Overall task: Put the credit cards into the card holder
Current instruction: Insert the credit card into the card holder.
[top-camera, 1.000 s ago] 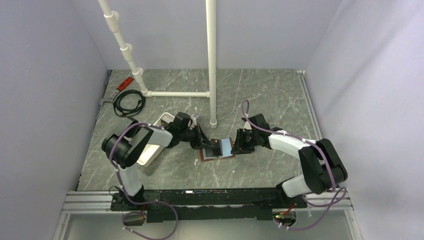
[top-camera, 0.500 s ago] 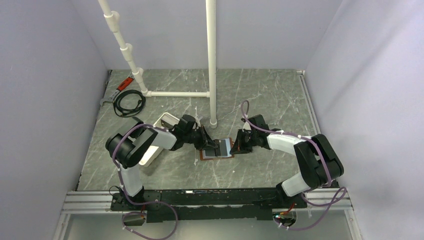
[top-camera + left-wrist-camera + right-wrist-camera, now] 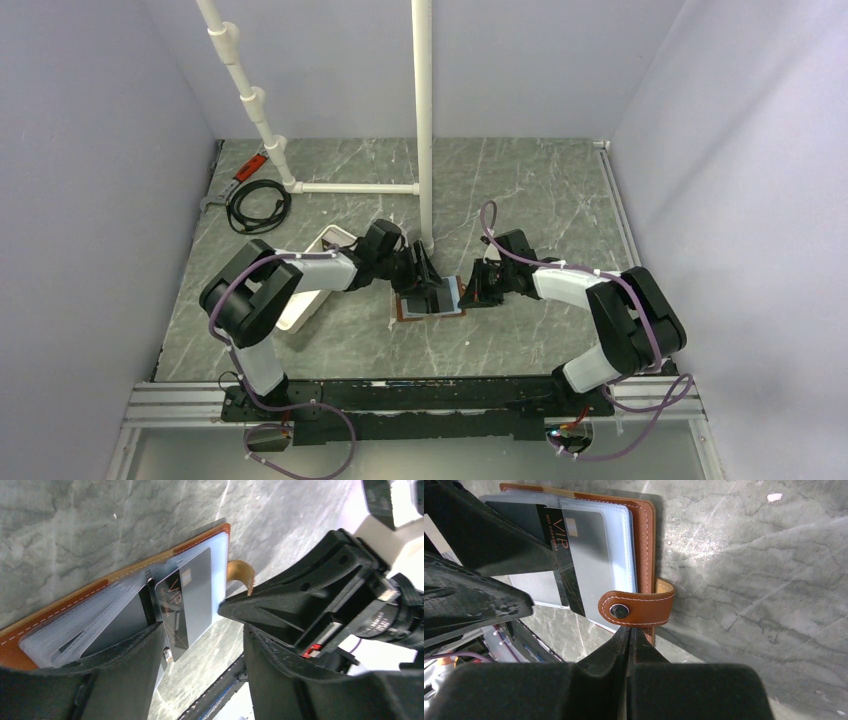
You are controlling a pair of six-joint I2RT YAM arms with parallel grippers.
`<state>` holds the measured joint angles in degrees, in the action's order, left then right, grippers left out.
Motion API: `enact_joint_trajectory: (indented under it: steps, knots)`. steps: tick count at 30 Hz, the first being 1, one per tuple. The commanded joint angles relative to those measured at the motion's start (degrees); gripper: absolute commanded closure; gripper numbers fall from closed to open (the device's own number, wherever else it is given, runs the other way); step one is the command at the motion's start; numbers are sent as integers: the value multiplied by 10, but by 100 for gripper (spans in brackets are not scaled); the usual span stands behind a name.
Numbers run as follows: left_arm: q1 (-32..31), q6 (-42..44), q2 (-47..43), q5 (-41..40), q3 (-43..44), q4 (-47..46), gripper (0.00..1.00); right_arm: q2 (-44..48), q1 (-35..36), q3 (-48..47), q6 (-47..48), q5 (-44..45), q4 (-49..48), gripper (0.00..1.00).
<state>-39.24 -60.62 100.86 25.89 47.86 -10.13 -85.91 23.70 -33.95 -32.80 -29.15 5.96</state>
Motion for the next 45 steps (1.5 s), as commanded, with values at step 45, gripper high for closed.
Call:
enact_joint_trajectory:
  steps: [45]
  knots:
    - [-52,56,19,9,53,60,32,59,-13,22,5,-16,8,71]
